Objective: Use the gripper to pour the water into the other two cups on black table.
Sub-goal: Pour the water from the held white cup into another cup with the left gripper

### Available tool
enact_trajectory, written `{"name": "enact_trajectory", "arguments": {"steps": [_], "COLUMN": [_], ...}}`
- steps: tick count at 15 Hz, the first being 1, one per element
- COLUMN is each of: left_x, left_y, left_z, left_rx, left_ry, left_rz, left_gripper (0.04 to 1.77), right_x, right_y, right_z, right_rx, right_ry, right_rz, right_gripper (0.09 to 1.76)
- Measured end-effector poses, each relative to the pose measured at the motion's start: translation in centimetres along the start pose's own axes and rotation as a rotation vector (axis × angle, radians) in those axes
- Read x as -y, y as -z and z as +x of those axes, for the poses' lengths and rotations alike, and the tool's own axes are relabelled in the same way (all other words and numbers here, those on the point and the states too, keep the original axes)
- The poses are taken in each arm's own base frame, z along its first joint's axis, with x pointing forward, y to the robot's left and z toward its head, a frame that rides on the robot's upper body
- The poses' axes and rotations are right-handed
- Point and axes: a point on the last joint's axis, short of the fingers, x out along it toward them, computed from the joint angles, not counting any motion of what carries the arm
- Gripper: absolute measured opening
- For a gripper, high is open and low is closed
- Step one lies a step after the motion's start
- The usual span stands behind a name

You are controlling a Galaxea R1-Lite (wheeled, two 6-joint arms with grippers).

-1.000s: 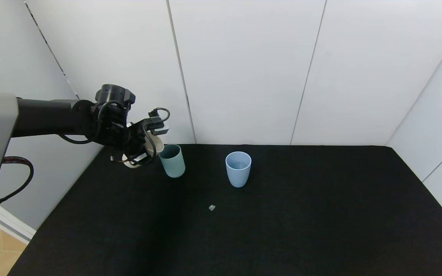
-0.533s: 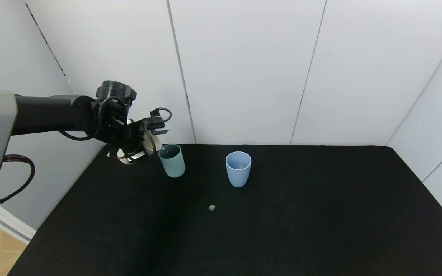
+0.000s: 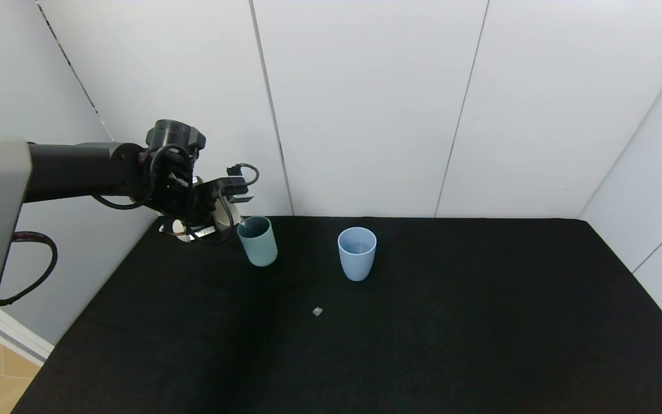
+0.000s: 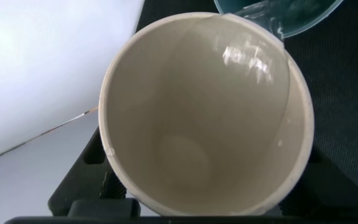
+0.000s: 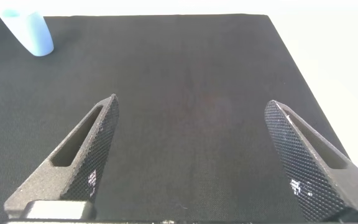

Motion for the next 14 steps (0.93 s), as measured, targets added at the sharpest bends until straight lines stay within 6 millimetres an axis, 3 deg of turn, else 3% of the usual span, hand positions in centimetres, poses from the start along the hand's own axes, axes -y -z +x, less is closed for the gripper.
{"name": "enact_trajectory", "arguments": {"steps": [14], "left_x": [-0.51], "left_y": [0.66], "left_z": [-0.20], "left_rx": [0.102], "left_ry": [0.055], "left_rz": [-0.099], "left_gripper": [1.26], "right_x": [0.00], "right_y": [0.00], "right_z": [0.00], "right_rx": [0.000], "right_ry": [0.000], "right_rz": [0.000], "right_gripper": [1.71]}}
